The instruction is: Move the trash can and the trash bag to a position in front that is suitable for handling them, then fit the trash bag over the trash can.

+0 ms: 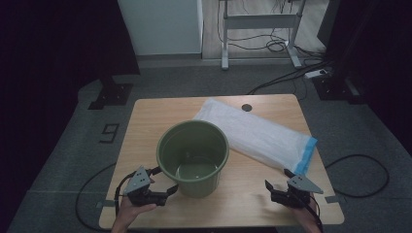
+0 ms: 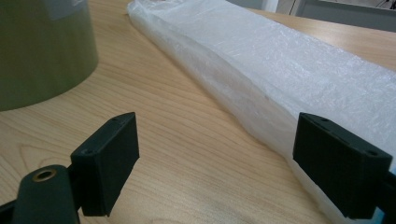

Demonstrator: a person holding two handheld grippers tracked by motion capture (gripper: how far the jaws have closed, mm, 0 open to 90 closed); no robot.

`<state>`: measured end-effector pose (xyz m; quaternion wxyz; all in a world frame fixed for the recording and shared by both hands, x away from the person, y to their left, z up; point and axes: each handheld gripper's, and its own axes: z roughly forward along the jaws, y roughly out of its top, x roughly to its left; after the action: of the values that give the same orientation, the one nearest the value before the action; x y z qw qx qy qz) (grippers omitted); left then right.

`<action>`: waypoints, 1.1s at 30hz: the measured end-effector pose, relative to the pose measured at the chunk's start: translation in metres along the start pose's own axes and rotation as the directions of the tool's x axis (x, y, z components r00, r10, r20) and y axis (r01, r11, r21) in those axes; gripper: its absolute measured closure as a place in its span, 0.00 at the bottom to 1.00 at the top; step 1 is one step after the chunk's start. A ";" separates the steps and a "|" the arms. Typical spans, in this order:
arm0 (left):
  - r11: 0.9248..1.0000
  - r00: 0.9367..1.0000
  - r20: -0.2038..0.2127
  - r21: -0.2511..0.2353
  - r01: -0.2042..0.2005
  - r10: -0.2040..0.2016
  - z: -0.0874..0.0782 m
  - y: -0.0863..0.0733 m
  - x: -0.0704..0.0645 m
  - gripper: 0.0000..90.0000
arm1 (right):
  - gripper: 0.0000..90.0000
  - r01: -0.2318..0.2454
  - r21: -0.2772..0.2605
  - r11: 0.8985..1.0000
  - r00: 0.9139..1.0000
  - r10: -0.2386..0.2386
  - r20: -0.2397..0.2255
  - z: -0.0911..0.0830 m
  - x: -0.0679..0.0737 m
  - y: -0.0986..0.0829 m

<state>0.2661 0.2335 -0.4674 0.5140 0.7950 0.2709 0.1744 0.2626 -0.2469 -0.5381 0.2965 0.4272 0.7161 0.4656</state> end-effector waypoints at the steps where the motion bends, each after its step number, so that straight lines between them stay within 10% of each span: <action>1: 1.000 1.000 0.001 -0.001 0.002 -0.002 0.004 0.002 -0.001 0.16 | 0.16 0.001 0.000 1.000 1.000 -0.001 0.000 0.000 0.000 0.000; 16: 1.000 0.999 0.029 0.025 -0.014 0.014 0.046 0.019 -0.005 0.17 | 0.16 0.022 0.006 1.000 1.000 -0.022 -0.004 -0.001 0.002 -0.001; 26: 0.997 0.991 -0.117 0.032 0.072 -0.067 0.003 -0.008 0.000 0.17 | 0.15 0.059 -0.003 0.998 0.998 -0.059 -0.022 -0.003 0.008 0.004; 33: 0.993 0.984 -0.143 0.042 0.114 -0.107 -0.002 -0.024 0.006 0.17 | 0.15 0.090 0.010 0.996 0.996 -0.090 -0.018 0.006 0.010 0.018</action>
<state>0.2637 0.2458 -0.4882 0.4825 0.7769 0.3546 0.1945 0.2689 -0.2318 -0.5242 0.3088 0.3919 0.7398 0.4515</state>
